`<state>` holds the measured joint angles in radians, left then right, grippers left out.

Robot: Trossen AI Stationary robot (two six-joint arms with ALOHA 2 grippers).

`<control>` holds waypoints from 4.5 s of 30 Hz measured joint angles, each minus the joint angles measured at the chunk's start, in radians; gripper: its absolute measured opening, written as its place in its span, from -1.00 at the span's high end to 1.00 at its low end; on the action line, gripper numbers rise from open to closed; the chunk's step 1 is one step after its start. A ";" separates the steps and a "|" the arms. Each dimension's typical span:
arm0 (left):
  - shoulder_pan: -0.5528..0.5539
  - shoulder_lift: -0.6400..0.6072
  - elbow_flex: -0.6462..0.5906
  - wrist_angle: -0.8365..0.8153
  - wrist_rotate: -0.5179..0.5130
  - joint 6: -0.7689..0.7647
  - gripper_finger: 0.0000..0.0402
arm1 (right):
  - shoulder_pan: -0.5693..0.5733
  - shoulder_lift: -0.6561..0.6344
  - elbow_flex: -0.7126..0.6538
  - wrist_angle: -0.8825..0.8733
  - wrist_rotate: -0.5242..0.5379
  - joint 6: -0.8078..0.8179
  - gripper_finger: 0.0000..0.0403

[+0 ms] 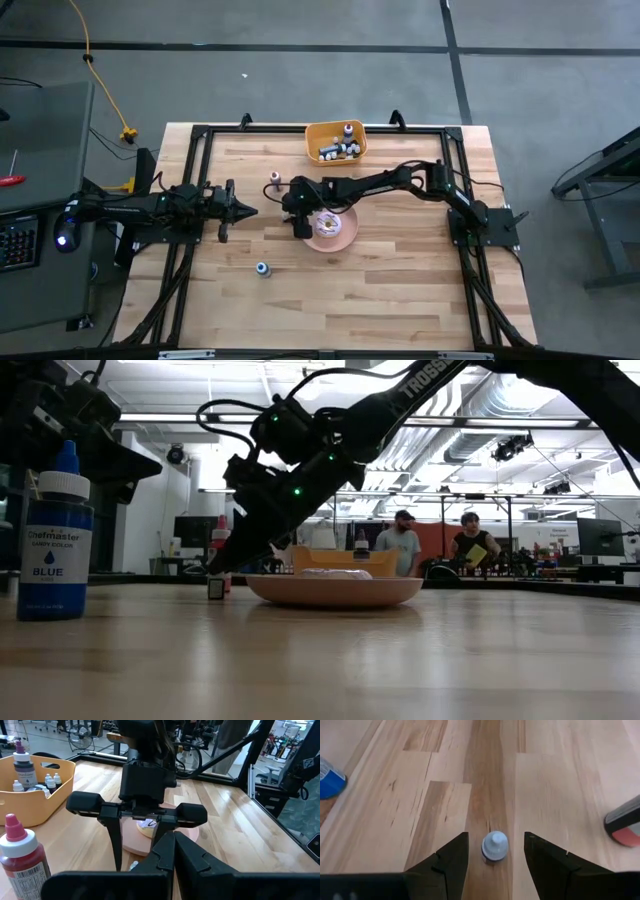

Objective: Pick & Place food coloring
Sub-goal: Put the small black food coloring bottle into the orange bin

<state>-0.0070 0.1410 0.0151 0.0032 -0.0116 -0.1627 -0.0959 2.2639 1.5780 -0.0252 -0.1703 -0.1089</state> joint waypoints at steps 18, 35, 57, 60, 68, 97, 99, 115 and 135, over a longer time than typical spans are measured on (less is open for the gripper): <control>0.000 0.000 0.000 0.000 0.000 0.000 1.00 | 0.000 0.000 -0.001 -0.007 -0.004 0.023 0.47; 0.000 0.000 0.000 0.000 0.000 0.000 1.00 | -0.006 0.000 -0.002 -0.005 -0.003 0.066 0.76; 0.000 0.000 0.000 0.000 0.000 0.000 1.00 | -0.017 -0.001 0.471 -0.541 -0.002 0.077 0.78; 0.000 0.000 0.000 0.000 0.000 0.000 1.00 | -0.017 -0.001 0.563 -0.575 0.000 0.054 0.78; 0.000 0.000 0.000 0.000 0.000 0.000 1.00 | -0.013 -0.003 0.708 -0.625 0.108 0.032 0.78; 0.000 0.000 0.000 0.000 0.000 0.000 1.00 | -0.219 -0.158 0.741 -1.340 0.743 0.505 0.78; 0.000 0.000 0.000 0.000 0.000 0.000 1.00 | -0.229 -0.162 0.741 -1.379 0.751 0.531 0.78; 0.000 0.000 0.000 0.000 -0.002 0.000 1.00 | -0.231 -0.394 0.215 -0.983 0.624 0.616 0.78; 0.000 0.000 0.000 0.000 -0.002 0.000 1.00 | -0.324 -0.549 -0.432 -0.280 0.564 0.707 0.78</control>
<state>-0.0067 0.1410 0.0154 0.0032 -0.0139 -0.1623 -0.4196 1.7145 1.1461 -0.3050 0.3939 0.5983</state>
